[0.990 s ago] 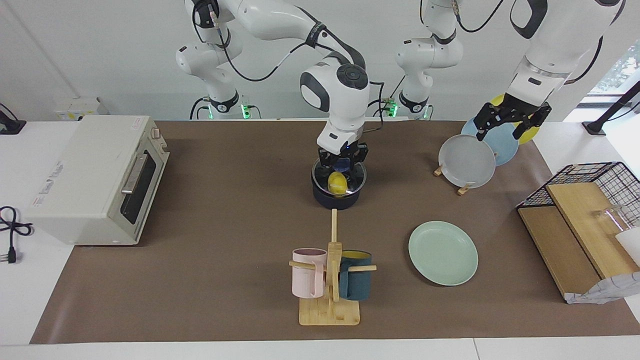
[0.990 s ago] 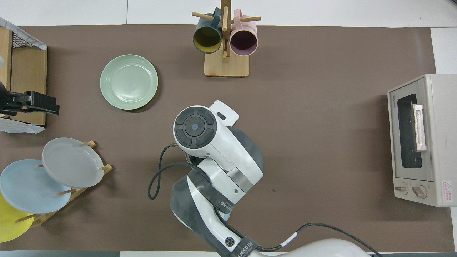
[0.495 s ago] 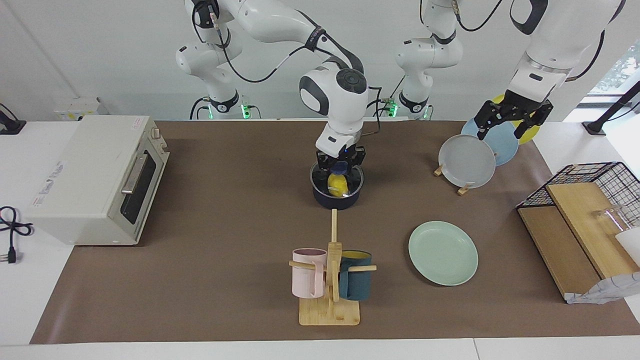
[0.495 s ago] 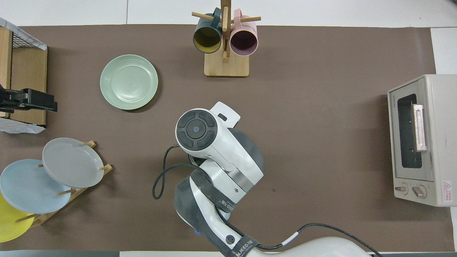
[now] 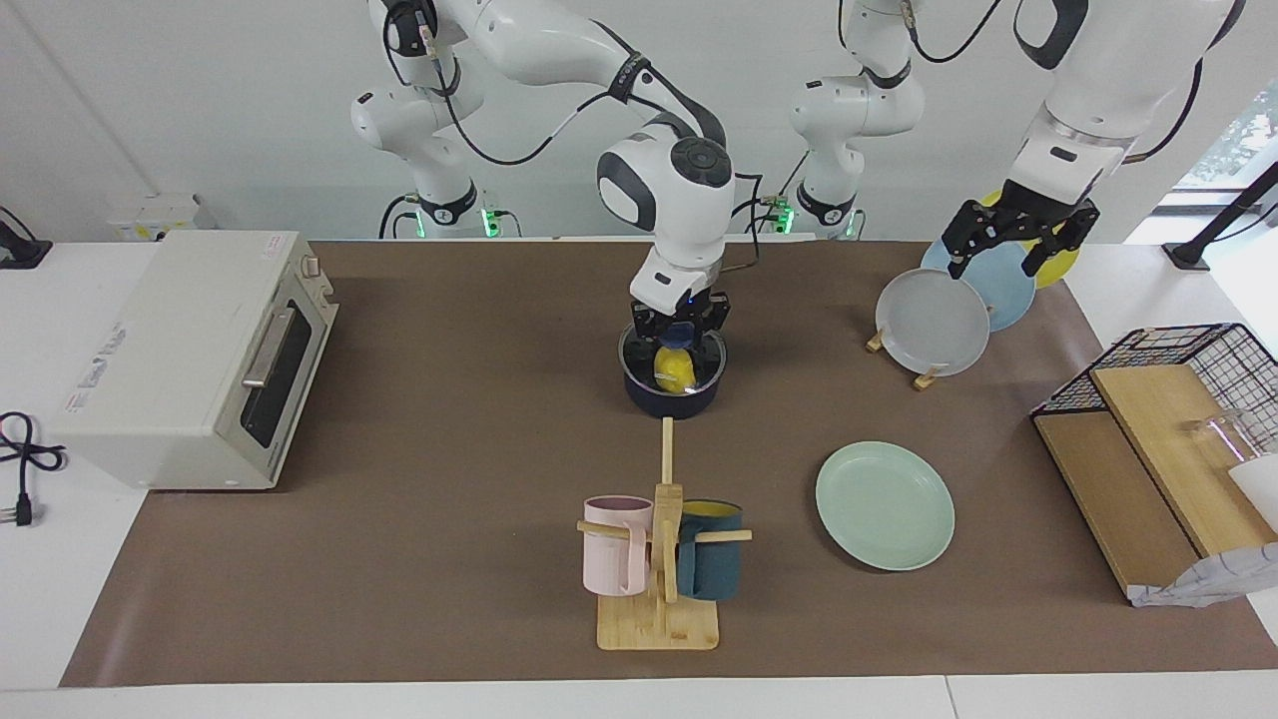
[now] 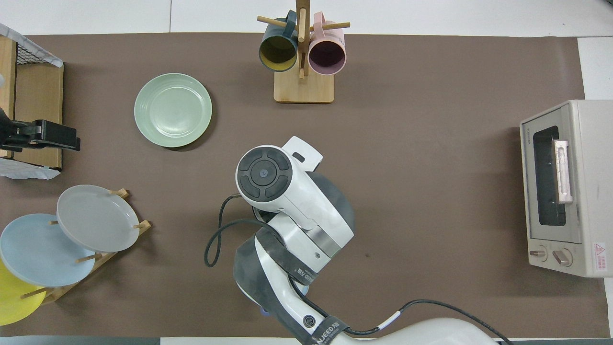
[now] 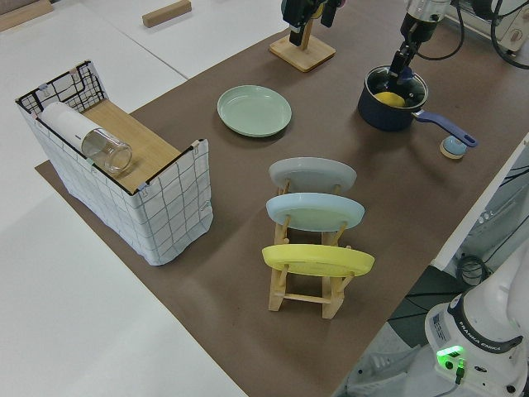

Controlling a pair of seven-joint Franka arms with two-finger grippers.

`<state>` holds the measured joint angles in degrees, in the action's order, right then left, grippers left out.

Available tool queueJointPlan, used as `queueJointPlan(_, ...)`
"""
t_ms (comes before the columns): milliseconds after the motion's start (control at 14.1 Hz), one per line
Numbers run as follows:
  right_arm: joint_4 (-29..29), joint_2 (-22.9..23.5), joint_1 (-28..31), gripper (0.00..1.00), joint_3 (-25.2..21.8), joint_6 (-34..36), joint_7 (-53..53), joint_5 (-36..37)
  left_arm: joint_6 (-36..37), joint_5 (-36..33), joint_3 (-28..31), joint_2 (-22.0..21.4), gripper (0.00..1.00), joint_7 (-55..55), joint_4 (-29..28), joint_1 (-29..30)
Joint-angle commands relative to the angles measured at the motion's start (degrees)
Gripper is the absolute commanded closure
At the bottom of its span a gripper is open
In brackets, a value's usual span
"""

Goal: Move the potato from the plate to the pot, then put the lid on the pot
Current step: 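Carry the glass lid over the pot with the right gripper and lower it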

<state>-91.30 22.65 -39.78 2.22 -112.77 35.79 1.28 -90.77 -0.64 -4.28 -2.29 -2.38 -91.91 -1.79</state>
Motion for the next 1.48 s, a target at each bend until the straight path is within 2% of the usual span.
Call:
queueJointPlan(0,-1.7,-0.8,1.3,1.00,0.5,-1.5,-0.4,-0.1,2.8,0.8,0.1,-0.9,0.00,0.4,0.2,-0.1)
queueJointPlan(212,-1.7,-0.7,2.0,1.00,0.5,-1.8,-0.4,-1.8,2.4,2.6,0.2,-0.8,0.00,-0.1,0.2,0.1)
queueJointPlan(1343,-2.9,-0.9,2.1,1.00,0.5,-3.2,0.2,-3.6,1.7,2.1,0.0,-1.4,0.00,0.3,-0.5,0.8)
queueJointPlan(1414,-2.9,-0.9,2.1,0.72,0.5,-3.2,0.2,-3.6,1.8,2.1,0.0,-1.4,0.00,0.3,-0.5,0.8)
